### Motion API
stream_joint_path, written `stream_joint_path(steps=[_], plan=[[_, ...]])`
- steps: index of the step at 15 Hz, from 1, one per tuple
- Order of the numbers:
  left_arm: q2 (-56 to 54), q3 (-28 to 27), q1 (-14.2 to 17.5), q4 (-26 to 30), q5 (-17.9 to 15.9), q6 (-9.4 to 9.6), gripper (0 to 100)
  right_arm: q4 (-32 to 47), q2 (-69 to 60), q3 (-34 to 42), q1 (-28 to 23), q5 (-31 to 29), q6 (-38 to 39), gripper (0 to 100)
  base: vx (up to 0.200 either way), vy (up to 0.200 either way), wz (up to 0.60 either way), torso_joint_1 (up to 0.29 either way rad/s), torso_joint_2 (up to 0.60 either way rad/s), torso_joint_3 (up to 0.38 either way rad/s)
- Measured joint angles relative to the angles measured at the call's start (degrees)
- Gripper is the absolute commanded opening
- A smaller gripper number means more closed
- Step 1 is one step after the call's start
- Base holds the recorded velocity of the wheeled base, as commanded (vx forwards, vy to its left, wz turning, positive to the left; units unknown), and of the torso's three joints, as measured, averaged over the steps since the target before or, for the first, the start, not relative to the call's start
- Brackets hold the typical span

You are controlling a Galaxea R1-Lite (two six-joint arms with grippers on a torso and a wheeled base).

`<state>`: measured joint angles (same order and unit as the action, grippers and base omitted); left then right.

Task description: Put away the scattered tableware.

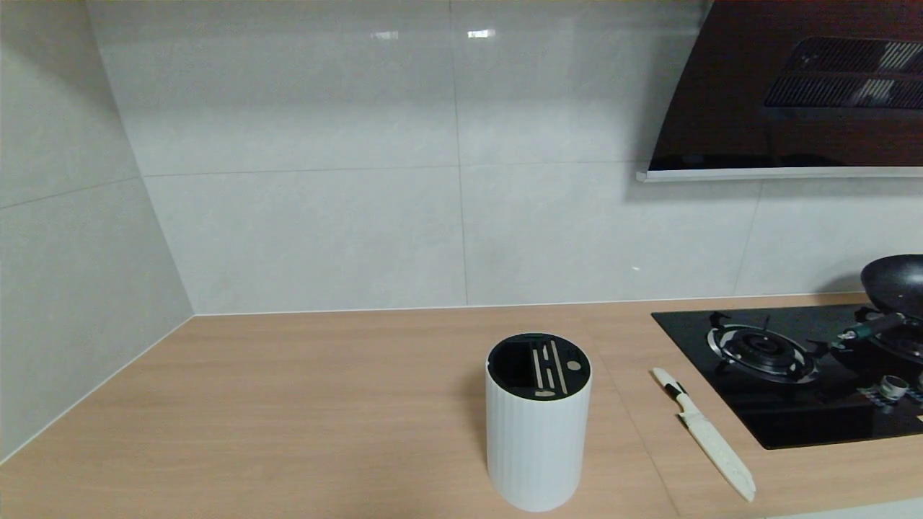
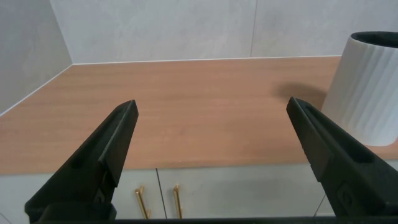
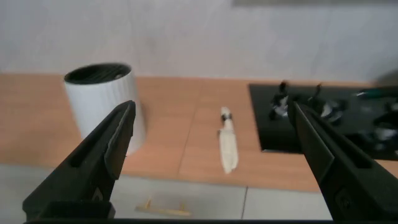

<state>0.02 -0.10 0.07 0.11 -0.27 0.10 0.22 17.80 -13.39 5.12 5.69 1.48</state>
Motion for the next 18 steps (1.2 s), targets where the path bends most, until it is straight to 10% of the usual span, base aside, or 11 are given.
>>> stream_joint_path(steps=[7,18], plan=[[0.00,0.00,0.00,-0.01,0.00,0.00,100,-6.53,45.57,-11.73,1.77,0.21,-0.02,100,0.000,0.000,0.00,0.000,0.00,0.000],[0.00,0.00,0.00,-0.01,0.00,-0.02,100,-44.12,99.21,-19.55,-0.57,-1.67,-0.46,100,0.000,0.000,0.00,0.000,0.00,0.000]])
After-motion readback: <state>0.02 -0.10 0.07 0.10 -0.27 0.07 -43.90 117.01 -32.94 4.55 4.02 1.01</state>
